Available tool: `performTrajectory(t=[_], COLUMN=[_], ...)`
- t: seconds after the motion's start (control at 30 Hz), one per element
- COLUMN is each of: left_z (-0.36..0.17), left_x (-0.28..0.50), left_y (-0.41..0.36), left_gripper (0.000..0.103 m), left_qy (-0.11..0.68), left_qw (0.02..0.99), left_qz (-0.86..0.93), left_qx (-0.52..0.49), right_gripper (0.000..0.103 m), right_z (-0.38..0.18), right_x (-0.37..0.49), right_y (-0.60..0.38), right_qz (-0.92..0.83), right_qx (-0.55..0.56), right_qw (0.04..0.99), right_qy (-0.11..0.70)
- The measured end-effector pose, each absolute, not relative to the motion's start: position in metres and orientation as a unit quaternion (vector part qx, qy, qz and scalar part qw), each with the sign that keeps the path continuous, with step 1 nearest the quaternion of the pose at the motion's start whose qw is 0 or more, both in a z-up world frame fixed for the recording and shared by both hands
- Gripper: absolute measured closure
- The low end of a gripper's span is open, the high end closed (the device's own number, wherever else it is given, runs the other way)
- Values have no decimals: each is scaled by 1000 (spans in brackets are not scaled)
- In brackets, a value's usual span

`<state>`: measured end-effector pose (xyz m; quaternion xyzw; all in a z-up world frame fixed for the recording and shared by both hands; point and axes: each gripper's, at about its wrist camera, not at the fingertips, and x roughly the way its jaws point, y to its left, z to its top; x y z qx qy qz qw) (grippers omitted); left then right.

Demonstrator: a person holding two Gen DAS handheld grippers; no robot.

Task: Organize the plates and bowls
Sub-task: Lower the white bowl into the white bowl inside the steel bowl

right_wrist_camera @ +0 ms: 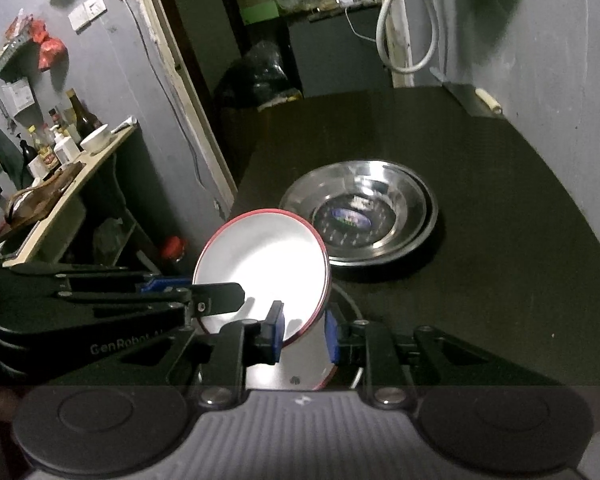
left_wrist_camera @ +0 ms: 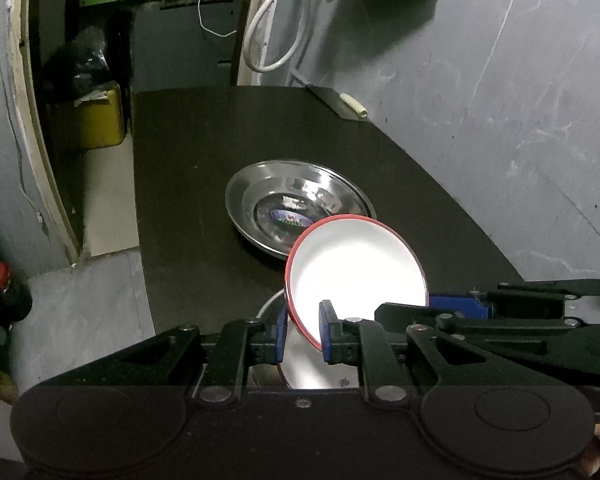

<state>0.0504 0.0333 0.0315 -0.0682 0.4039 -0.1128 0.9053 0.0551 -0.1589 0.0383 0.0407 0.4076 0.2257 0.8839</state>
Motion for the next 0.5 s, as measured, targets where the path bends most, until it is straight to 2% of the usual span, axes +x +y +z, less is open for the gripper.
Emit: performTrajectory(t=[0.5], left_z=[19], left_x=[67], left_y=[24], left_gripper=[85], left_qy=[432], left_qw=[892], left_qz=[-120], left_qx=[-62], right_gripper=[78], right_z=[26], right_x=[62], right_y=[-161], right_qz=[216], right_qx=[47], right_qw=[869], right_qy=[442])
